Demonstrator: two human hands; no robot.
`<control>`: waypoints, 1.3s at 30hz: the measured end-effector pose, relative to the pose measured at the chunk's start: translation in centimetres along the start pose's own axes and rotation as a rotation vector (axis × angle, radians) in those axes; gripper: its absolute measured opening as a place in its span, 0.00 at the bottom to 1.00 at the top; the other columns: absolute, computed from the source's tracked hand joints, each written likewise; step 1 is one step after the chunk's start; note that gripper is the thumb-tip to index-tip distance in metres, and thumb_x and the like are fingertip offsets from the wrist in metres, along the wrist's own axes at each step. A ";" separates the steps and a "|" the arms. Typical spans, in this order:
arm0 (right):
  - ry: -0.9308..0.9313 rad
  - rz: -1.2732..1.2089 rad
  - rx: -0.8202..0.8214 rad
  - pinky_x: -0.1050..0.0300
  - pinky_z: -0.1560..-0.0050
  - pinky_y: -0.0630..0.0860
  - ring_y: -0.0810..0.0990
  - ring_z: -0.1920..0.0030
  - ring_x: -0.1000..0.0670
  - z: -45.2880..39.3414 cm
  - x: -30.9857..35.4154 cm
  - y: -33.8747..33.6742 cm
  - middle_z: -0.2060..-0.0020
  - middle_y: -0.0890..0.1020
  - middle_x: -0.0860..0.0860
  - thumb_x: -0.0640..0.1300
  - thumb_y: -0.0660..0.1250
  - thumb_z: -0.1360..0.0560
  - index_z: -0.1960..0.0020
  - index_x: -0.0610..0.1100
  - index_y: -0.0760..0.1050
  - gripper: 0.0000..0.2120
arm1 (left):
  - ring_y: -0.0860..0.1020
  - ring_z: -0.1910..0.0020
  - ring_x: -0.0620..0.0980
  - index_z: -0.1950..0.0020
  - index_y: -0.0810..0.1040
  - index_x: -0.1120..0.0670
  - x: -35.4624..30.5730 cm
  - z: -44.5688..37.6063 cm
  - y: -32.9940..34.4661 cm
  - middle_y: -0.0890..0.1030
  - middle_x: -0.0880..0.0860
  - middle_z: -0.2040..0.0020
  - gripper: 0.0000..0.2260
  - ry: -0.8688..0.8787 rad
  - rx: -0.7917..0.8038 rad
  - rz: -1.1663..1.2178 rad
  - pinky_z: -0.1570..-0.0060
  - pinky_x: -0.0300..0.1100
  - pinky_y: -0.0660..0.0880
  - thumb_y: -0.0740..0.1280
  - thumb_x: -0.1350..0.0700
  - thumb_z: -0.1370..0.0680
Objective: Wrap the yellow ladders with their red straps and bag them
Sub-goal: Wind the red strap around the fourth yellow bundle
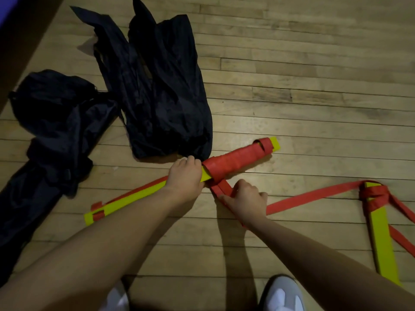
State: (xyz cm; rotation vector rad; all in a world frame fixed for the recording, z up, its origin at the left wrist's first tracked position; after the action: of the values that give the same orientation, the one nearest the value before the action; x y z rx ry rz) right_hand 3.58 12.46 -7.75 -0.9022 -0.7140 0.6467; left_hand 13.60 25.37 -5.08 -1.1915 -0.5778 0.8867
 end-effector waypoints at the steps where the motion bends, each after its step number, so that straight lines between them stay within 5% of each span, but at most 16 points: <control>1: -0.006 -0.015 0.007 0.47 0.44 0.64 0.76 0.46 0.46 -0.2 0.6 0.2 0.52 0.80 0.51 0.65 0.65 0.29 0.49 0.47 0.72 0.22 | 0.73 0.40 0.54 0.37 0.68 0.55 0.4 0.2 0.2 0.73 0.54 0.41 0.21 -0.026 -0.001 0.025 0.42 0.45 0.68 0.66 0.45 0.24; 9: -0.082 0.007 0.079 0.48 0.48 0.65 0.77 0.47 0.43 -1.6 4.2 1.4 0.52 0.79 0.46 0.58 0.61 0.22 0.51 0.45 0.71 0.15 | 0.76 0.44 0.54 0.34 0.66 0.55 2.3 1.4 0.2 0.72 0.54 0.40 0.25 -0.123 -0.024 0.160 0.49 0.45 0.71 0.68 0.45 0.25; 12: -0.182 -0.174 0.123 0.50 0.56 0.72 0.78 0.51 0.41 -1.6 5.0 1.1 0.54 0.80 0.45 0.47 0.63 0.24 0.49 0.45 0.71 0.06 | 0.77 0.48 0.54 0.32 0.63 0.54 2.7 2.0 0.0 0.69 0.54 0.41 0.26 -0.094 -0.033 0.218 0.56 0.44 0.69 0.68 0.47 0.25; 17: -0.150 -0.443 0.199 0.47 0.57 0.78 0.80 0.58 0.43 -2.0 5.3 1.0 0.56 0.81 0.43 0.36 0.63 0.27 0.46 0.42 0.70 0.10 | 0.75 0.49 0.52 0.34 0.63 0.54 3.6 2.7 -0.5 0.68 0.53 0.43 0.26 -0.097 -0.066 0.353 0.58 0.42 0.68 0.70 0.48 0.27; 21: -0.103 -0.588 0.303 0.58 0.67 0.69 0.74 0.68 0.53 -1.3 6.1 1.4 0.66 0.79 0.49 0.43 0.63 0.23 0.51 0.44 0.76 0.04 | 0.74 0.47 0.55 0.35 0.62 0.56 4.5 3.1 -0.5 0.65 0.55 0.43 0.28 -0.185 -0.061 0.460 0.57 0.44 0.69 0.72 0.50 0.28; 25: -0.121 -0.586 0.332 0.61 0.70 0.63 0.68 0.72 0.55 -1.1 7.0 1.1 0.72 0.73 0.51 0.49 0.59 0.19 0.56 0.39 0.79 0.17 | 0.74 0.43 0.56 0.31 0.64 0.57 5.1 3.5 0.0 0.67 0.56 0.40 0.28 -0.205 -0.009 0.419 0.50 0.47 0.71 0.70 0.49 0.26; 28: -0.163 -0.602 0.381 0.62 0.69 0.64 0.68 0.70 0.55 -0.4 7.0 1.1 0.70 0.73 0.52 0.40 0.62 0.21 0.59 0.45 0.75 0.09 | 0.75 0.43 0.56 0.35 0.69 0.57 5.4 3.8 -0.1 0.74 0.56 0.41 0.23 -0.183 0.004 0.388 0.49 0.47 0.71 0.67 0.47 0.25; 31: -0.164 -0.580 0.445 0.63 0.69 0.67 0.72 0.69 0.55 -0.4 6.9 0.8 0.67 0.76 0.50 0.39 0.66 0.23 0.54 0.40 0.77 0.02 | 0.76 0.46 0.56 0.38 0.69 0.57 5.6 4.1 -0.2 0.76 0.56 0.43 0.21 -0.162 0.008 0.412 0.52 0.46 0.72 0.66 0.46 0.24; 36: -0.159 -0.631 0.455 0.58 0.64 0.77 0.80 0.65 0.47 -0.8 7.8 -0.5 0.59 0.83 0.36 0.30 0.65 0.28 0.56 0.35 0.78 0.03 | 0.75 0.51 0.54 0.46 0.66 0.54 5.6 4.2 -0.9 0.71 0.51 0.51 0.16 -0.154 -0.012 0.440 0.59 0.44 0.67 0.66 0.45 0.24; 39: -0.168 -0.740 0.534 0.60 0.72 0.75 0.78 0.72 0.50 -0.1 8.4 -0.3 0.64 0.80 0.39 0.27 0.61 0.26 0.56 0.37 0.72 0.07 | 0.75 0.51 0.54 0.48 0.64 0.53 5.8 4.1 -1.4 0.70 0.50 0.53 0.16 -0.140 -0.056 0.435 0.60 0.44 0.66 0.66 0.45 0.24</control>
State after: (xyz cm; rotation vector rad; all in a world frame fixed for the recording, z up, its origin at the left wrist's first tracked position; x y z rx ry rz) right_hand 8.79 18.63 -5.25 -0.0596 -0.8977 0.2201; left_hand 13.99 32.28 -2.90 -1.3389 -0.4631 1.3373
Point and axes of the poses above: each hand's wrist, its own z-axis away from the middle knuckle, its own y-axis out of the palm, x = y × z, the point moved 8 cm from there along -z, towards the middle knuckle
